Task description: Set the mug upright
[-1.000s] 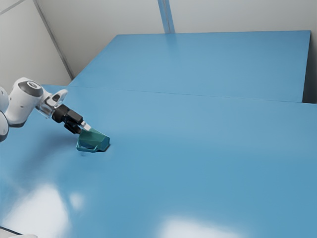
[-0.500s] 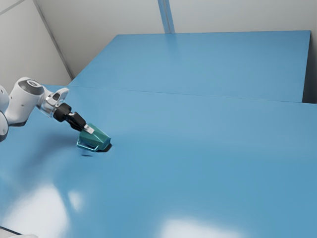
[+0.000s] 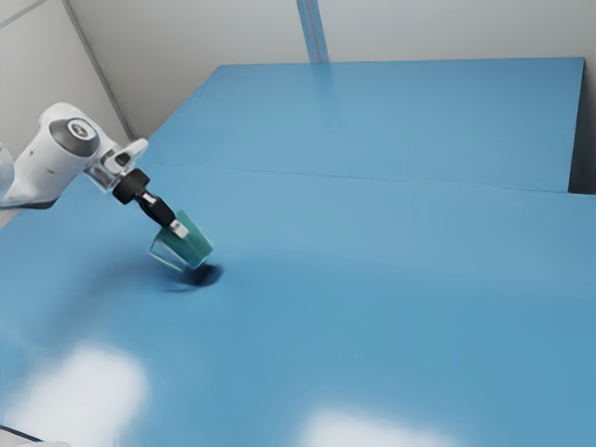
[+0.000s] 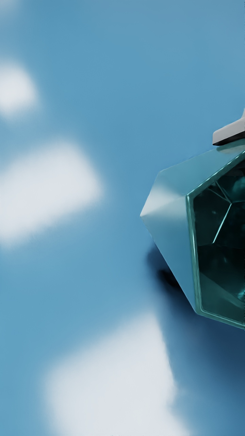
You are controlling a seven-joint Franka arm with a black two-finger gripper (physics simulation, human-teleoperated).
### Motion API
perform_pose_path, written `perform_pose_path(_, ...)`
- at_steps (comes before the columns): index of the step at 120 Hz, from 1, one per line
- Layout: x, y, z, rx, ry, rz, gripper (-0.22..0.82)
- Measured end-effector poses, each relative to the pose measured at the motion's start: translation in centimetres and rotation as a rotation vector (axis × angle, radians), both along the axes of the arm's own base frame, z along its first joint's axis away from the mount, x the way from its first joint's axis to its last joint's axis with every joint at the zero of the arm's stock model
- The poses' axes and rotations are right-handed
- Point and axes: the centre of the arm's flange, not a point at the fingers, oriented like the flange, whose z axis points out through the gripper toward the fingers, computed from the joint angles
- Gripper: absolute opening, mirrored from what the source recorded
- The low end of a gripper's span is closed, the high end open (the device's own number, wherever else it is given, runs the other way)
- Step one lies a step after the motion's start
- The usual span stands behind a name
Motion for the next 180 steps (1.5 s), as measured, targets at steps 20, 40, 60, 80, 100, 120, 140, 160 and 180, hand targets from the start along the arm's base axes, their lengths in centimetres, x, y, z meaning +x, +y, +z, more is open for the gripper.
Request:
perform_pose_path(20,-0.3,-4.9,2.5,0.256,-0.068,-0.072,-0.17)
perform_pose_path(40,-0.2,-10.1,3.4,0.423,-0.114,-0.111,-0.17)
perform_pose_path(60,-0.8,-13.5,3.1,0.502,-0.127,-0.089,-0.17)
perform_pose_path(80,-2.4,-15.9,2.5,0.558,-0.116,-0.036,-0.17)
perform_pose_path(100,-3.6,-17.5,1.7,0.58,-0.097,0.022,-0.17)
perform_pose_path(120,-4.7,-18.7,0.5,0.586,-0.074,0.077,-0.17)
perform_pose_path(140,-5.8,-19.8,-0.5,0.592,-0.049,0.118,-0.17)
perform_pose_path(160,-6.0,-21.0,-1.5,0.585,-0.035,0.141,-0.17)
perform_pose_path(180,-6.2,-22.1,-2.0,0.582,-0.036,0.161,-0.16)
